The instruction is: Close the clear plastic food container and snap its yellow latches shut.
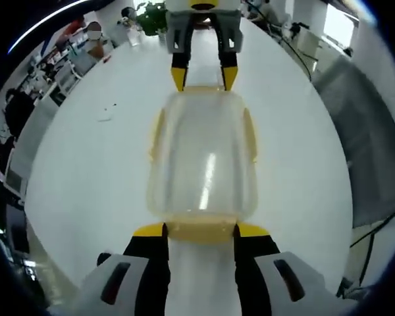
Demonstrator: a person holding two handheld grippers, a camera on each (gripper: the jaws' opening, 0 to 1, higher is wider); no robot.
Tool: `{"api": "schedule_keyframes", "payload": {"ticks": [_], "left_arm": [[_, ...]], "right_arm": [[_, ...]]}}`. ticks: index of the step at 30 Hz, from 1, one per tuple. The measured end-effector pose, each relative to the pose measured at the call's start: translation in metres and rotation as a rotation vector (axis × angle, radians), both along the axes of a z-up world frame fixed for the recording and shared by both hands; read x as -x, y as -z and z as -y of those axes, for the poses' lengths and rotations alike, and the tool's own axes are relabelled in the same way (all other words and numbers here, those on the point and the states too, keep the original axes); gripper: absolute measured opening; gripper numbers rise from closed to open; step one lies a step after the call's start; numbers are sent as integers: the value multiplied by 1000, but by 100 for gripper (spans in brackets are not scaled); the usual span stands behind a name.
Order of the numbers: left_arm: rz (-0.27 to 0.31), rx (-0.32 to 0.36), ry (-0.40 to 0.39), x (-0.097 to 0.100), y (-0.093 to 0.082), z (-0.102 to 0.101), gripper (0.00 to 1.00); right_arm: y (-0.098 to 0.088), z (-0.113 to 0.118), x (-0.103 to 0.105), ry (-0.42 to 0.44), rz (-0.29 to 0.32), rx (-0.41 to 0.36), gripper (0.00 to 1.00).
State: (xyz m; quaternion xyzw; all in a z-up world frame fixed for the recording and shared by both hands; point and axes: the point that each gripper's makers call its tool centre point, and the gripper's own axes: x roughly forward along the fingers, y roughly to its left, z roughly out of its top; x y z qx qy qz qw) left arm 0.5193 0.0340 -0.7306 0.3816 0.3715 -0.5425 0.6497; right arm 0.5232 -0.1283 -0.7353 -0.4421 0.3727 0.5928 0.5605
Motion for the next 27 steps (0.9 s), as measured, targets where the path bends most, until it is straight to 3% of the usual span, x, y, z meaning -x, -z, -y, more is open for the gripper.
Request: {"api": "schedule_keyframes", "payload": {"ticks": [10, 27], "left_arm": [[8, 9, 0, 2, -20, 22, 36], [39, 41, 17, -6, -29, 84, 36]], "right_arm": [[-21, 24, 2, -4, 31, -17, 36], [-29, 85, -4, 24, 50, 7, 36]]}}
